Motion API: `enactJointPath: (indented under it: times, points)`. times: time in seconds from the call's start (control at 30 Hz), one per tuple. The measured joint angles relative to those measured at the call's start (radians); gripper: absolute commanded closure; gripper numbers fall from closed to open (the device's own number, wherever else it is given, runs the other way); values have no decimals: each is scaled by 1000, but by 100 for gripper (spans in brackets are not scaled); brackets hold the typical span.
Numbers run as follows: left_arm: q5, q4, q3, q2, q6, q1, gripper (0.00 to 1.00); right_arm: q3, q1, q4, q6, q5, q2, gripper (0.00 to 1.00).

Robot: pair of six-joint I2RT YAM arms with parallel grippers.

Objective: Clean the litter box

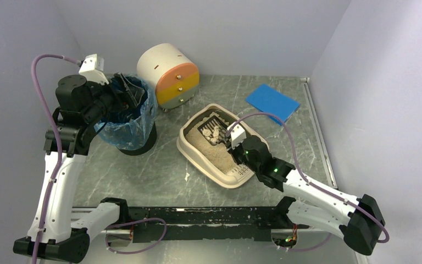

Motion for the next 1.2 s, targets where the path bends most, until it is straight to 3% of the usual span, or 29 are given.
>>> enactJointPath:
  times: [0.27, 0.5, 0.83, 1.2]
  points:
    - [-47, -6, 1, 1, -5, 0, 7, 56, 11, -59, -15, 4, 42, 100]
    - [-174, -15, 5, 2, -64, -1, 6, 238, 12, -115, -30, -8, 68, 100]
    - [-176, -13, 17, -17, -125, -2, 10, 402, 12, -150, -34, -67, 109, 100]
    - [-169, -10, 66, -53, -117, -2, 6, 636, 28, -187, -37, -120, 253, 100]
